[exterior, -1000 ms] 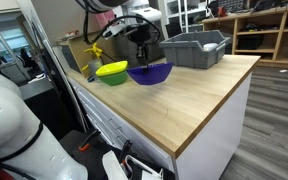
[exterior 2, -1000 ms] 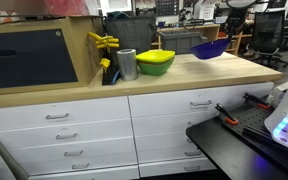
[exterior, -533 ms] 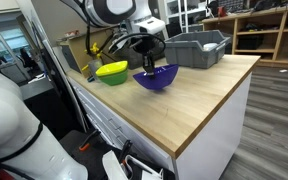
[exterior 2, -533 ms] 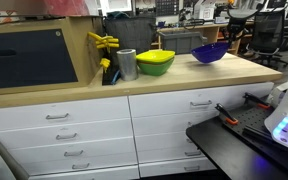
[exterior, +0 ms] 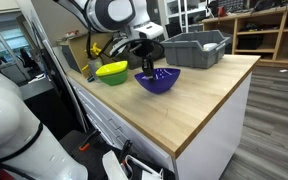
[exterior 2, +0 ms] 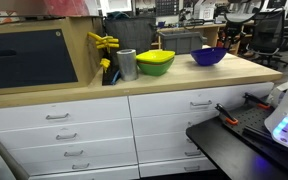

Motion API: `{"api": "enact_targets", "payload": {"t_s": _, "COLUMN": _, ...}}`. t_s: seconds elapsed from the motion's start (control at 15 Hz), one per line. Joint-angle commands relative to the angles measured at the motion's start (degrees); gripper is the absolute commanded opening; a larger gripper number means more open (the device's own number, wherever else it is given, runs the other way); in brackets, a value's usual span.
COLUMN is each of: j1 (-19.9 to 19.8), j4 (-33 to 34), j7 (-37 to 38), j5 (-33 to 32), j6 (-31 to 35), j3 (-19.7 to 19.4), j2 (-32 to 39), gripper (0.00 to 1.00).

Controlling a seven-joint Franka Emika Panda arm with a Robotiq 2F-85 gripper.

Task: Isolate the blue and then the yellow bowl from the stack and place them on the table

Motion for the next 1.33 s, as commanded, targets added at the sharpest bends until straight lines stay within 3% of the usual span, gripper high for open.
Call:
{"api": "enact_targets", "payload": {"t_s": 0.0, "j1": 1.51, "j4": 0.5, "j7": 0.31, "j5": -1.35, "j6": -3.45, "j3": 2.76, "j2": -2.72, "gripper": 0.6}}
{"api": "enact_targets", "payload": {"t_s": 0.33, "j1": 6.73, "j4": 5.29, "j7": 1.5, "j5": -1.43, "j6": -13.77, "j3": 9.53, "j2": -5.33, "gripper": 0.97}}
{"api": "enact_targets", "payload": {"t_s": 0.4, "j1": 8.15, "j4": 7.05, "j7": 1.68, "j5": -1.1, "j6": -16.06, "j3": 10.94, "j2": -5.08, "gripper": 1.0}}
{"api": "enact_targets", "payload": {"t_s": 0.73, "j1": 12.77, "j4": 15.74, "j7": 1.62, "j5": -1.93, "j6": -20.31, "j3": 15.24, "j2": 0.4, "gripper": 1.0}}
{"api": "enact_targets", "payload": {"t_s": 1.27, "j1": 15.37, "j4": 24.44, "j7": 1.92, "j5": -6.27, "j6": -14.4, "j3": 14.82, "j2": 14.56, "gripper": 1.0}}
